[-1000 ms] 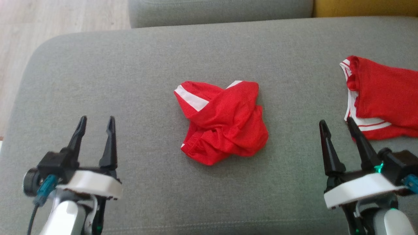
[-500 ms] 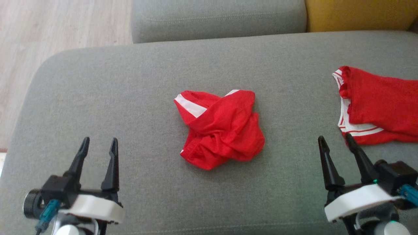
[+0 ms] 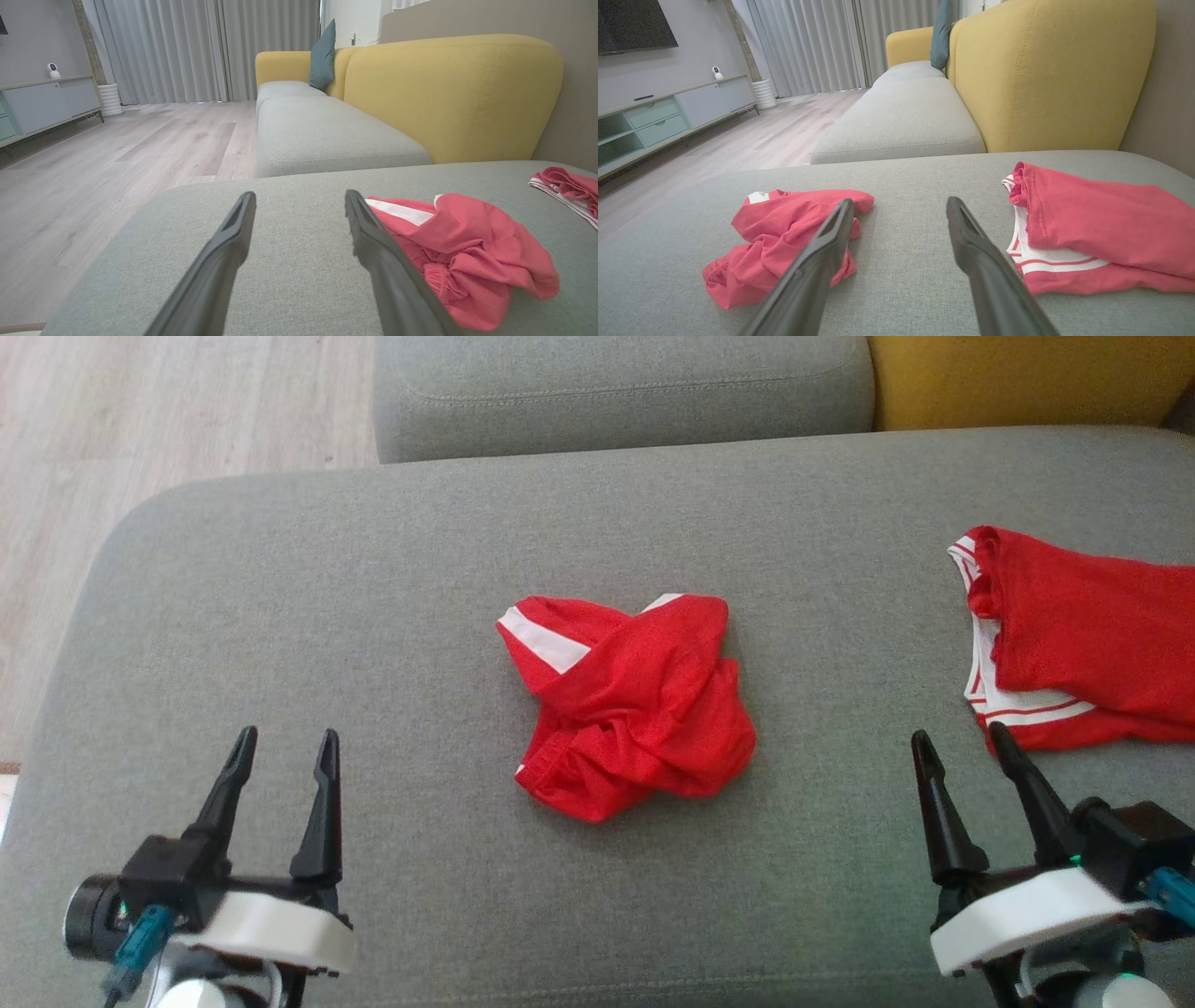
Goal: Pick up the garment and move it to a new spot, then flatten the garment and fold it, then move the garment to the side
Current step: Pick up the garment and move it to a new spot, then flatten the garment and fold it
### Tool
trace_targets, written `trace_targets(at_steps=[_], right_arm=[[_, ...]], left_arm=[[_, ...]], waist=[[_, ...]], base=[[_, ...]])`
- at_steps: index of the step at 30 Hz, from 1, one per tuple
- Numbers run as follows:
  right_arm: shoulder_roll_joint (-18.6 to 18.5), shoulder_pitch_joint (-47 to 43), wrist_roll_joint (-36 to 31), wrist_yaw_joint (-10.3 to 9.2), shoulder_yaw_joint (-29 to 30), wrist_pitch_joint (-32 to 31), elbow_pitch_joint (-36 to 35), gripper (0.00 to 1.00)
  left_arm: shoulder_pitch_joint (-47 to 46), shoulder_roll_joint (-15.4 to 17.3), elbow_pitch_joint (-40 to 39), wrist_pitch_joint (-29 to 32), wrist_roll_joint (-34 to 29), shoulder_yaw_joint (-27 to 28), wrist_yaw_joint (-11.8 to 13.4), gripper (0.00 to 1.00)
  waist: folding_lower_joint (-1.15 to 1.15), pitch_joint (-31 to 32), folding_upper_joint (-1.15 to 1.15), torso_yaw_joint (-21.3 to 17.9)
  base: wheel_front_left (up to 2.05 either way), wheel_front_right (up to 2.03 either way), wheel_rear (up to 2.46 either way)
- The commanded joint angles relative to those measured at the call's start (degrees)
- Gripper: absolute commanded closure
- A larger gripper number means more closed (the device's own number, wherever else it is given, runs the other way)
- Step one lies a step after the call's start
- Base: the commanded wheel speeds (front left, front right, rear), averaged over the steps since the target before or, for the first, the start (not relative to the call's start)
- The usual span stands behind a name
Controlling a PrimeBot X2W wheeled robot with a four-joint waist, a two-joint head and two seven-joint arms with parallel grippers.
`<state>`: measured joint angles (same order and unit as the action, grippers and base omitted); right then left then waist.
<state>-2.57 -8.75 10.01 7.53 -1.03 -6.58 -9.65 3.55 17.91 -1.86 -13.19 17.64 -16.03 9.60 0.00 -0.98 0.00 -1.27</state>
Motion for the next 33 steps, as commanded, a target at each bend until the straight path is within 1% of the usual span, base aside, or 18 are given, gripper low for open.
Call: trace_targets(at_steps=[1,15,20,24,26,29,33], right_arm=[[-0.3,1.7,0.1,-0.04,-1.1,0.1,-2.4,0.0],[-0.3,2.7,-0.2,-0.04,-1.0,0.2,-2.7,0.0],[-0.3,6.6,-1.3,-0.04,-4.4,-0.9,-0.8,0.0],[-0.3,11.5,-0.7,-0.04,-8.2,-1.6,3.9,0.0],[-0.3,14.3,0.0,-0.04,-9.6,-2.4,7.6,0.0],[-0.3,19.1,0.5,-0.04,-10.6,-2.9,13.9,0.0],[-0.3,24.4,1.2,-0.04,-10.2,-2.9,22.0,0.0]], left_arm=[[-2.2,1.5,-2.1,-0.1,-0.1,2.1,0.3,0.0],[-3.3,1.6,-2.3,-0.3,0.2,1.8,0.5,0.0],[-5.0,1.4,-2.7,-0.4,-0.1,1.5,0.5,0.0],[-7.3,1.1,-2.4,-0.8,-0.2,1.1,-0.2,0.0],[-8.5,0.8,-2.2,-1.0,-0.3,0.8,-0.7,0.0],[-10.2,0.1,-1.5,-1.3,-0.7,0.2,-1.5,0.0],[-11.9,-0.9,-0.5,-1.6,-1.0,-0.2,-2.3,0.0]], waist=[[0.0,-0.1,0.0,0.0],[0.0,-1.6,0.0,0.9],[0.0,-3.9,0.0,2.2],[0.0,-6.3,0.0,4.1],[0.0,-7.5,0.0,5.0],[0.0,-8.7,0.0,6.6],[0.0,-9.9,0.0,8.5]], base=[[0.0,0.0,0.0],[0.0,0.0,0.0],[0.0,0.0,0.0],[0.0,0.0,0.0],[0.0,0.0,0.0],[0.0,0.0,0.0],[0.0,0.0,0.0]])
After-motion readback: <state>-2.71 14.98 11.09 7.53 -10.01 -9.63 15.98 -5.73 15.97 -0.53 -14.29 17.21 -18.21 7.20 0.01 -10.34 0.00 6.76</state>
